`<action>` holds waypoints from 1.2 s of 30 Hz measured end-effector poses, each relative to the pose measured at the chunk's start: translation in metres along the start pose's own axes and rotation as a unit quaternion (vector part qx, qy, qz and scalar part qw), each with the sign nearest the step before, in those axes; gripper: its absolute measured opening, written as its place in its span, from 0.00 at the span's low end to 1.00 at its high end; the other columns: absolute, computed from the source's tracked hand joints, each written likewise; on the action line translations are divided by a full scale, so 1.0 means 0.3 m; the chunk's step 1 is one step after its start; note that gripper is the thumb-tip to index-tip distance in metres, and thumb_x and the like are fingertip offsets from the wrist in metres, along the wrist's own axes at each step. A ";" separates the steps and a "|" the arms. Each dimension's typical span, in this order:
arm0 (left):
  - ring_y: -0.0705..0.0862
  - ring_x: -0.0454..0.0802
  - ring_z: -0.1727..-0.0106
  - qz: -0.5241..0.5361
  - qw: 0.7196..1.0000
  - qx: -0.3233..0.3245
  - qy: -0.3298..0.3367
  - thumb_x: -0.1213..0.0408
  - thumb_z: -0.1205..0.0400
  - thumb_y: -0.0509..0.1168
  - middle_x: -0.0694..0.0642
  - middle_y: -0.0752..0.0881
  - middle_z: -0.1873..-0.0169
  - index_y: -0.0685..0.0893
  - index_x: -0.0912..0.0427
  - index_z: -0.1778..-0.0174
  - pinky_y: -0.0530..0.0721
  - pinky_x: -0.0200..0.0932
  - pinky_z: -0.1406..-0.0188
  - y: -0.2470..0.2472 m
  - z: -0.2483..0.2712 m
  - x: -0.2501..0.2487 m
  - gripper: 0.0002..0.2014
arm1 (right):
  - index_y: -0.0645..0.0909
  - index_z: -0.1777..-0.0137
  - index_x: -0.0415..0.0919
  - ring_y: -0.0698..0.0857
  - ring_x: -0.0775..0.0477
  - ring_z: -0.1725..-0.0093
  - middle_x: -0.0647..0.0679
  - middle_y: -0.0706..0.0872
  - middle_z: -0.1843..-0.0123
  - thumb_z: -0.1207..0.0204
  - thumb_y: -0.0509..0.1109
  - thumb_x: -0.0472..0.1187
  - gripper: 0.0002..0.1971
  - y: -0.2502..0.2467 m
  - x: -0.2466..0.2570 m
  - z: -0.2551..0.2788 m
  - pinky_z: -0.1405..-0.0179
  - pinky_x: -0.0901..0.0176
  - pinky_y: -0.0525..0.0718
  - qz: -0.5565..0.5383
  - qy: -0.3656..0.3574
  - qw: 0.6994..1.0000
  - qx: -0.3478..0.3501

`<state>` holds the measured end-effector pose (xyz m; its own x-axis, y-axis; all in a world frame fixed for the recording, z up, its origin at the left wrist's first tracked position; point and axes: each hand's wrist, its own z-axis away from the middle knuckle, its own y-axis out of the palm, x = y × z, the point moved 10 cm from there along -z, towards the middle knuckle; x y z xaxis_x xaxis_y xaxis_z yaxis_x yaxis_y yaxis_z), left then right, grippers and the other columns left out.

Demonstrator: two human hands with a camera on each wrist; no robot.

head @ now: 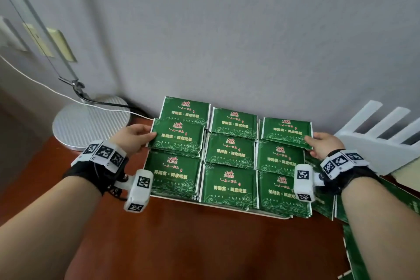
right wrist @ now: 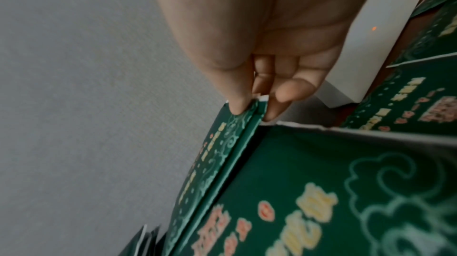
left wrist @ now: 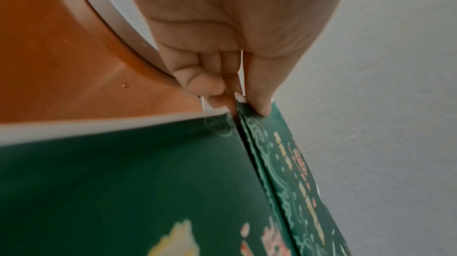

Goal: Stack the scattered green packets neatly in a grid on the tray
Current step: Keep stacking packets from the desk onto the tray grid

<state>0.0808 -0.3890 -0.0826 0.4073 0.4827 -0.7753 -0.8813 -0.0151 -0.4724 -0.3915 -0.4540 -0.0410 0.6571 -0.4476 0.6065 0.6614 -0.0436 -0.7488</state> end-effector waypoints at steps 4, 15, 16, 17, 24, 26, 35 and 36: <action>0.75 0.44 0.72 -0.019 1.000 -0.009 0.009 0.62 0.19 0.64 0.50 0.83 0.68 0.81 0.52 0.53 0.73 0.33 0.74 0.006 -0.007 -0.020 0.02 | 0.76 0.31 0.38 0.80 0.47 0.64 0.40 0.84 0.40 0.19 0.62 0.42 0.18 0.008 -0.007 -0.010 0.51 0.52 0.79 0.007 -0.005 1.000 -0.009; 0.79 0.43 0.64 -0.051 0.997 -0.046 0.023 0.66 0.22 0.68 0.52 0.83 0.56 0.80 0.61 0.45 0.79 0.34 0.66 -0.006 0.007 -0.035 0.11 | 0.78 0.33 0.37 0.82 0.39 0.38 0.40 0.83 0.35 0.19 0.63 0.36 0.16 0.034 0.009 -0.030 0.36 0.50 0.76 0.037 -0.020 0.999 0.002; 0.79 0.43 0.64 -0.054 0.997 -0.048 0.023 0.66 0.22 0.68 0.52 0.83 0.56 0.80 0.62 0.44 0.79 0.33 0.66 -0.007 0.006 -0.035 0.11 | 0.78 0.33 0.38 0.82 0.40 0.38 0.40 0.83 0.35 0.19 0.63 0.36 0.16 0.034 0.007 -0.033 0.36 0.50 0.76 0.040 -0.018 0.999 0.002; 0.79 0.43 0.64 -0.057 0.997 -0.050 0.024 0.66 0.22 0.68 0.52 0.83 0.56 0.80 0.62 0.44 0.78 0.33 0.67 -0.006 0.005 -0.037 0.11 | 0.78 0.33 0.38 0.82 0.40 0.39 0.41 0.83 0.35 0.19 0.62 0.36 0.16 0.035 0.005 -0.036 0.37 0.51 0.77 0.044 -0.018 0.999 0.002; 0.82 0.50 0.52 -0.098 0.993 -0.063 0.012 0.61 0.20 0.66 0.56 0.84 0.44 0.79 0.60 0.39 0.83 0.46 0.47 -0.021 0.032 -0.047 0.15 | 0.74 0.29 0.37 0.78 0.38 0.33 0.39 0.80 0.32 0.20 0.64 0.40 0.20 0.023 -0.003 -0.023 0.33 0.53 0.72 0.100 -0.031 0.994 0.014; 0.81 0.52 0.44 -0.118 0.991 -0.058 0.007 0.58 0.20 0.65 0.55 0.82 0.39 0.75 0.59 0.33 0.79 0.46 0.43 -0.026 0.062 -0.056 0.20 | 0.72 0.27 0.37 0.76 0.37 0.31 0.36 0.76 0.29 0.21 0.65 0.42 0.23 0.000 -0.014 0.001 0.30 0.52 0.70 0.110 -0.026 0.993 0.017; 0.73 0.57 0.29 -0.189 0.974 -0.061 0.104 0.49 0.22 0.66 0.60 0.71 0.27 0.61 0.55 0.21 0.72 0.55 0.29 0.025 0.330 -0.262 0.35 | 0.61 0.21 0.46 0.64 0.38 0.23 0.40 0.59 0.20 0.21 0.65 0.50 0.30 -0.287 -0.109 0.250 0.24 0.51 0.61 0.153 -0.045 0.987 -0.016; 0.71 0.57 0.27 -0.203 0.971 -0.054 0.112 0.49 0.22 0.66 0.60 0.68 0.25 0.61 0.53 0.21 0.70 0.57 0.28 0.053 0.368 -0.282 0.36 | 0.60 0.21 0.46 0.63 0.39 0.22 0.40 0.59 0.20 0.21 0.64 0.49 0.30 -0.324 -0.138 0.282 0.24 0.52 0.60 0.156 -0.049 0.986 -0.018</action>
<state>0.0059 -0.3333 0.0217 0.7688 0.2662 -0.5815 -0.6113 0.0390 -0.7904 -0.4524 -0.3556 0.0295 0.8601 -0.3553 0.3662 0.4087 0.0500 -0.9113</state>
